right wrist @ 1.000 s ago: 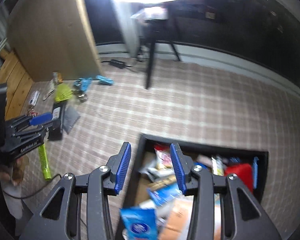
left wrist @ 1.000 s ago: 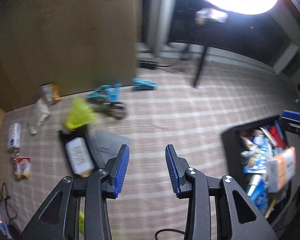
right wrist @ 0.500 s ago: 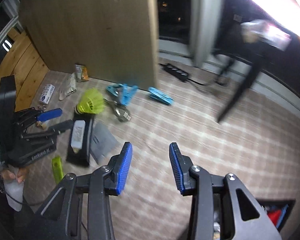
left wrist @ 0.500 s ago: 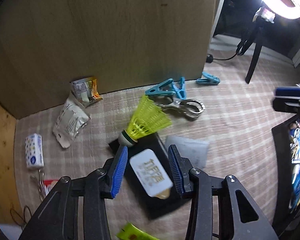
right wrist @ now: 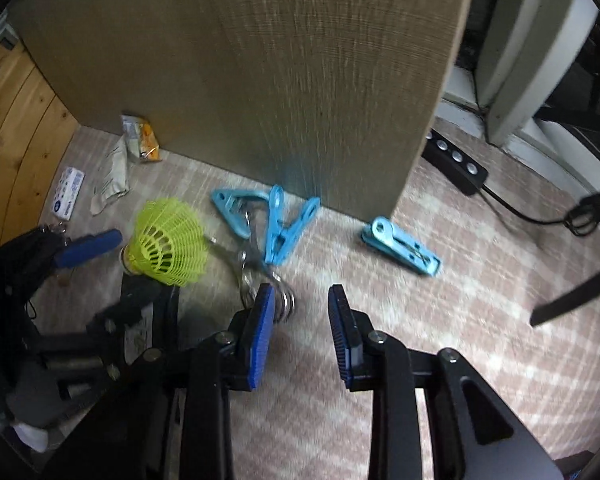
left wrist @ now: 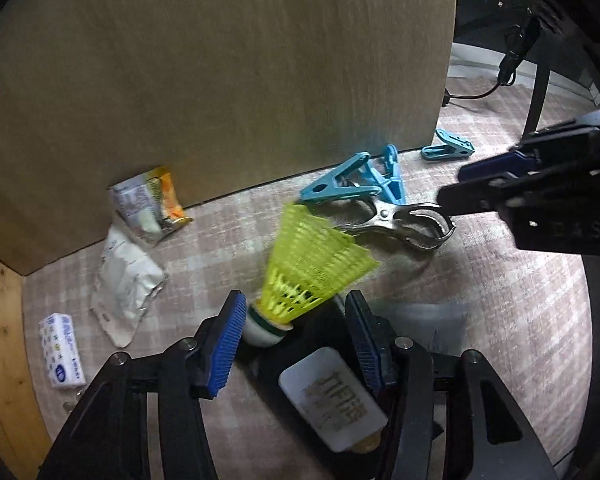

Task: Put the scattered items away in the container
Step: 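Move both grippers to the yellow shuttlecock and metal clip, then grasp the yellow shuttlecock with the left gripper while the right grasps the metal clip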

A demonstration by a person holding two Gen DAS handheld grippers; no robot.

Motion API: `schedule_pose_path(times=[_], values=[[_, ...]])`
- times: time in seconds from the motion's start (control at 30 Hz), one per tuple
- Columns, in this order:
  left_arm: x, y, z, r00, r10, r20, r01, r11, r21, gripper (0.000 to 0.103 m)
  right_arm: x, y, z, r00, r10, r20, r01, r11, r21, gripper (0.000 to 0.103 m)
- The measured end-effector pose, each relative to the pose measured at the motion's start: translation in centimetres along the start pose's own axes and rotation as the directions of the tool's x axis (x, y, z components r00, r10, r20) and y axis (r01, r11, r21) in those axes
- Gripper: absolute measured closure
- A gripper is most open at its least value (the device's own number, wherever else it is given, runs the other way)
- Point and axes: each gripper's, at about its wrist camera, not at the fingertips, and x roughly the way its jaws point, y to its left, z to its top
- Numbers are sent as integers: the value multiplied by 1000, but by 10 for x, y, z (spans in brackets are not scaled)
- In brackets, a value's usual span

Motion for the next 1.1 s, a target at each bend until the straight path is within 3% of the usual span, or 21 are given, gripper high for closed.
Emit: schedule_pose_path(times=[0.23, 0.3, 0.4, 0.5, 0.73, 1.1], values=[[8, -3, 2, 1000, -2, -2, 2, 1000, -12, 61, 16, 2, 2, 999, 37, -33, -37, 999, 5, 78], [8, -4, 2, 1000, 1, 0, -1, 1000, -14, 73, 20, 4, 1, 998, 38, -40, -39, 999, -1, 79], [6, -3, 1, 1000, -10, 7, 10, 1000, -25, 75, 27, 5, -4, 998, 40, -53, -39, 999, 7, 93], [3, -5, 1, 1000, -12, 19, 13, 999, -38, 78, 27, 3, -9, 998, 51, -43, -50, 998, 30, 94], [-14, -21, -4, 999, -23, 43, 25, 999, -30, 78, 15, -2, -27, 998, 55, -38, -54, 998, 39, 96], [-65, -47, -13, 992, -65, 108, 68, 998, -18, 78, -41, -36, -56, 999, 40, 12, -41, 995, 92, 97]])
